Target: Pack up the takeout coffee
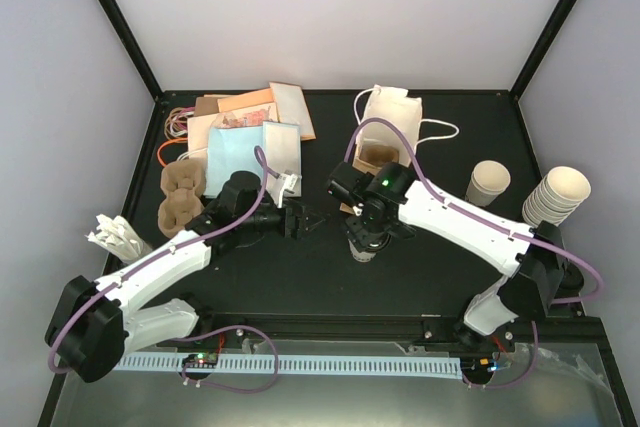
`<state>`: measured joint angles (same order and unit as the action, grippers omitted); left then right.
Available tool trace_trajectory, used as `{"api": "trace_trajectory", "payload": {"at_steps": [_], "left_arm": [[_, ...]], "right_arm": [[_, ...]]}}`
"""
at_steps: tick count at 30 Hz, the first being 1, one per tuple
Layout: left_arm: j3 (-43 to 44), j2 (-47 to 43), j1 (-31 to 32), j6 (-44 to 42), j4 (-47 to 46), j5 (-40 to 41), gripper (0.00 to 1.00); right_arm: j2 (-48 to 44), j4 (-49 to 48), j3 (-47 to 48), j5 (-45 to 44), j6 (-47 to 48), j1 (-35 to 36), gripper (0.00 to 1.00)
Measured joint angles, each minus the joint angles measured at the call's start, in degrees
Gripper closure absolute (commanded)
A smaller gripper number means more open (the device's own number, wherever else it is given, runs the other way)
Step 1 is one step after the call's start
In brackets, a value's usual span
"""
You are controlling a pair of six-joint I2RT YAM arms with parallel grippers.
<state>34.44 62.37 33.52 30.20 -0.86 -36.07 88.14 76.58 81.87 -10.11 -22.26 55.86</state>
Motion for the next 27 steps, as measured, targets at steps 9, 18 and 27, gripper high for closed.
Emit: {"api": "trace_trajectory", "payload": {"at_steps": [9, 18, 27], "left_arm": [[0.0, -1.3, 0.0, -0.1, 1.0, 1.0, 0.07], [-0.3, -1.1, 0.0, 0.5, 0.6, 1.0, 0.11], [-0.3, -0.4, 0.0, 0.6, -0.2, 1.0, 0.11]], "right_arm": [[4.1, 0.0, 0.4, -0.3, 1.8, 0.0, 0.21], [6.0, -1.6, 1.0, -0.5, 3.8, 0.0, 0.19], [7.9, -2.9, 2.5, -0.3, 5.7, -0.8, 0.15]]}}
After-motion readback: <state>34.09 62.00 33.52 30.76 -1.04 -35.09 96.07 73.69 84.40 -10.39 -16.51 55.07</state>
